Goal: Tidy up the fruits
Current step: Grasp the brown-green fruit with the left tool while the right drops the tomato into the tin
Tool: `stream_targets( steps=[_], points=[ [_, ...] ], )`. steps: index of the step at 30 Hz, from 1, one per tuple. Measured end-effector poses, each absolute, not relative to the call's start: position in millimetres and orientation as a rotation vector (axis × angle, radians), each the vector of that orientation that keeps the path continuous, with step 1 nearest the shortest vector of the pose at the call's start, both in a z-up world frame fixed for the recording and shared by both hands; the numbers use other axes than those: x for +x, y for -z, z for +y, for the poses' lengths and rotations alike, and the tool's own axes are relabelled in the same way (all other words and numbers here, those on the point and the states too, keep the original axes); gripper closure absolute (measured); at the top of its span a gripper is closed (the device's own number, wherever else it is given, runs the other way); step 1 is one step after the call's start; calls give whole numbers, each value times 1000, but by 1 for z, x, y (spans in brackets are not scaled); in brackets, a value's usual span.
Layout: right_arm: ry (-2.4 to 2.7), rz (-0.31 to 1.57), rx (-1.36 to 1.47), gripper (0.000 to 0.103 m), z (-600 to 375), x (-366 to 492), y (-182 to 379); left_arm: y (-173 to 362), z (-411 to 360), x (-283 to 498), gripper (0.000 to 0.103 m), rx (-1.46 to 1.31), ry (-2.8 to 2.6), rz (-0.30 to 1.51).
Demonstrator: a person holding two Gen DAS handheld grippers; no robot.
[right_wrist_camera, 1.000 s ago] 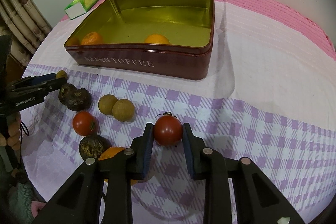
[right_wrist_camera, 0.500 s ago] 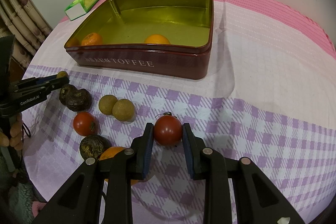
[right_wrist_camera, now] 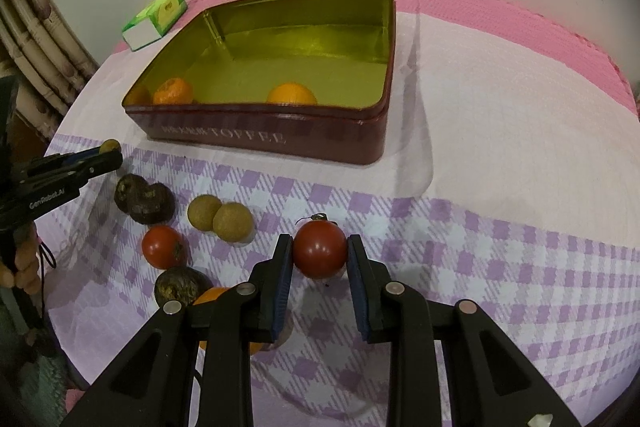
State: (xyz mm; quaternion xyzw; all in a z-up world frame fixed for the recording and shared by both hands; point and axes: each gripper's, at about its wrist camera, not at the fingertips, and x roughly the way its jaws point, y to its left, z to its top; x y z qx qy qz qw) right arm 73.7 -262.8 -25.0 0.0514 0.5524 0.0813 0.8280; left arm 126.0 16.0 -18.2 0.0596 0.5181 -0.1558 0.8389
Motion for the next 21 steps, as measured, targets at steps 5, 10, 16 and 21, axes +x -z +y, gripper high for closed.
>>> stream_targets(
  steps=[5, 10, 16, 21],
  points=[
    [-167, 1142, 110, 78, -267, 79, 12, 10, 15, 126, 78, 115, 335, 1076],
    [-170, 1100, 98, 78, -265, 88, -3, 3, 14, 125, 78, 107, 335, 1060],
    [-181, 1061, 77, 78, -258, 109, -16, -1, 17, 128, 78, 92, 317, 1054],
    [-180, 1055, 67, 78, -252, 129, -15, -1, 23, 134, 78, 82, 295, 1053]
  ],
)
